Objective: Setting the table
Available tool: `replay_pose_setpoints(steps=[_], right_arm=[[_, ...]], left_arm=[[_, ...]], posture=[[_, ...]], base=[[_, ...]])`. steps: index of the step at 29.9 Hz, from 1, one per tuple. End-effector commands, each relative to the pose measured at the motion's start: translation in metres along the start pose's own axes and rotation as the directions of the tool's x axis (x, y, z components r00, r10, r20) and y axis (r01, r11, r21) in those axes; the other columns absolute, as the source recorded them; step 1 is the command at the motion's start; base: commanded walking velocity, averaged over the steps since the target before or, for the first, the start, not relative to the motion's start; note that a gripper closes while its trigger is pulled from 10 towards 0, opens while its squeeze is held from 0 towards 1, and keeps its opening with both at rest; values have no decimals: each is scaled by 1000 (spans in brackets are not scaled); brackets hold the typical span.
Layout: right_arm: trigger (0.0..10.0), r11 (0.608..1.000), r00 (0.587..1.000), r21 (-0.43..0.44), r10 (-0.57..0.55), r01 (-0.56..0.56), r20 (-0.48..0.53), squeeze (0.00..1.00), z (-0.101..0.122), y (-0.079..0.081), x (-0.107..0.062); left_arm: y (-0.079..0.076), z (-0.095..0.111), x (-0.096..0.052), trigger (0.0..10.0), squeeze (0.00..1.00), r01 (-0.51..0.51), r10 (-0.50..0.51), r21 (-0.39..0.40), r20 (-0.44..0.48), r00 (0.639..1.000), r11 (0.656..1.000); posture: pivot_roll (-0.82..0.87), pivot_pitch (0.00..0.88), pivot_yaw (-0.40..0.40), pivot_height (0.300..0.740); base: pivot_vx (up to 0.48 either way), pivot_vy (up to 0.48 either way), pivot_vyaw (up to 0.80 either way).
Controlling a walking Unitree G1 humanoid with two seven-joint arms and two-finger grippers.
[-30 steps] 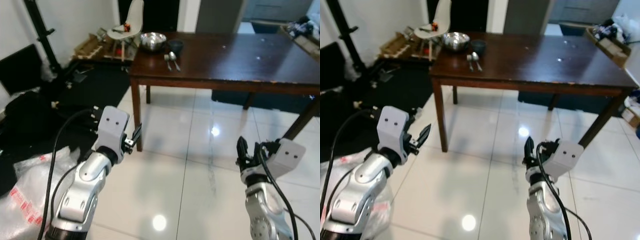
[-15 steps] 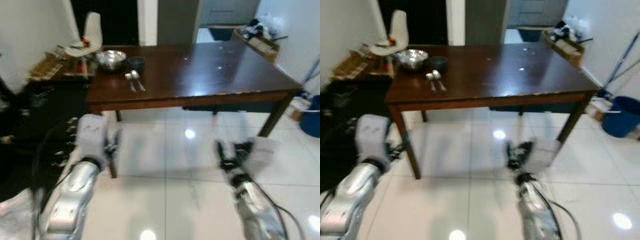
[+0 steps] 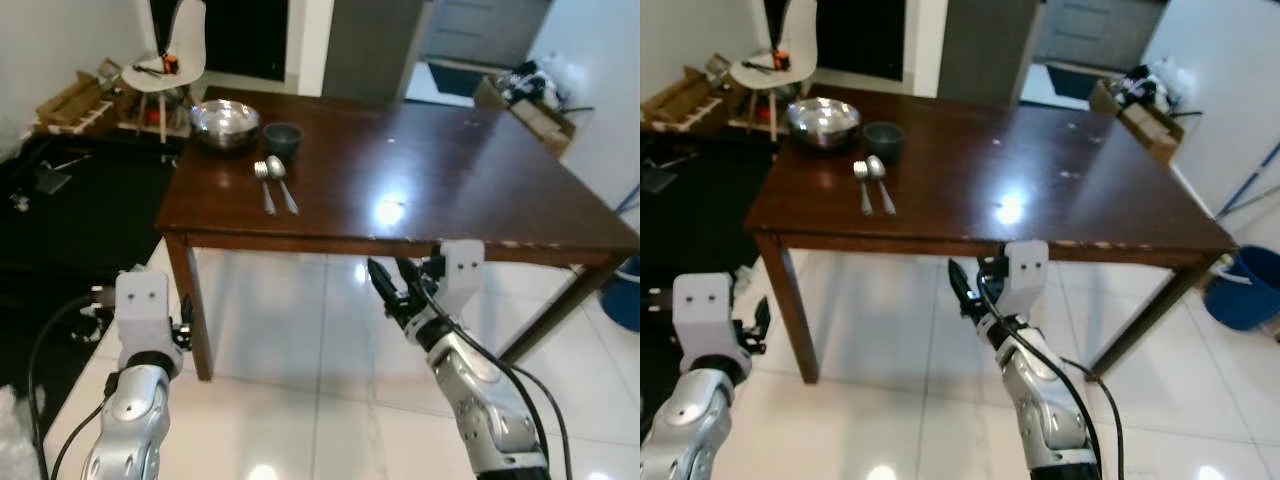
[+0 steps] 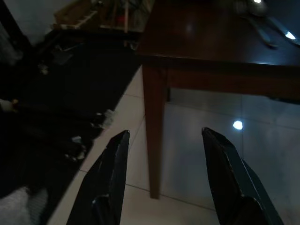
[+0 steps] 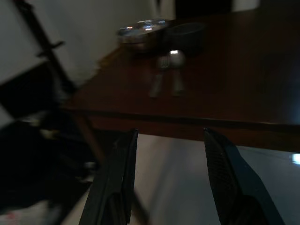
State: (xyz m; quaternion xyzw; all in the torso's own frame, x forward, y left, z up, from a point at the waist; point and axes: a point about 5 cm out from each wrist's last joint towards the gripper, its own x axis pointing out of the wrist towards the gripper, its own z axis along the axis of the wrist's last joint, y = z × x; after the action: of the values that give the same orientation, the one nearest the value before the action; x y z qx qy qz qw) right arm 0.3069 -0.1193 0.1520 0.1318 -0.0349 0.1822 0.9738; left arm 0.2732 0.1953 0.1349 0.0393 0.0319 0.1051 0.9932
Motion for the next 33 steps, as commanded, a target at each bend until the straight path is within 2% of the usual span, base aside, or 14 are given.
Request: replay_pose_setpoints(steps=[1,3,7,11,18,29,33], right_arm=[[10000,999,999,29,-28,29,-21,0,-4,-10,-5],[10000,999,999,29,-28,29,-21,0,-4,-10,-5],[10000,999,999,32,-42,43,-32,0,-6,-12,-9],[10000,996,995,1,-90,90,-45,0,-9,-19,-11],[10000,993,993,-44,-108,106,-47,0,-8,-24,-12],[10000,999,999,-34,-17,15,-43,0,-7,-11,-9],[10000,996,993,-46,69,-73,-93,0,-13,-1,-9]], left_arm=[[-9,7,3,10000,0,33,-34,6,36,999,999],[-9,7,3,10000,0,33,-34,6,36,999,999],[-15,20,11,10000,0,70,-72,22,89,993,997],[-24,28,14,10000,0,125,-127,24,119,985,992],[-40,33,13,10000,0,201,-205,39,147,968,979],[-40,33,14,10000,0,209,-213,44,151,965,977],[-39,33,15,10000,0,207,-211,47,151,966,977]], posture=[[37,0,-6,740],[37,0,-6,740],[23,0,11,740],[11,0,22,740],[2,0,29,740],[4,0,34,740],[6,0,36,740]], base=[[480,0,0],[480,0,0],[480,0,0],[480,0,0],[480,0,0],[480,0,0],[480,0,0]])
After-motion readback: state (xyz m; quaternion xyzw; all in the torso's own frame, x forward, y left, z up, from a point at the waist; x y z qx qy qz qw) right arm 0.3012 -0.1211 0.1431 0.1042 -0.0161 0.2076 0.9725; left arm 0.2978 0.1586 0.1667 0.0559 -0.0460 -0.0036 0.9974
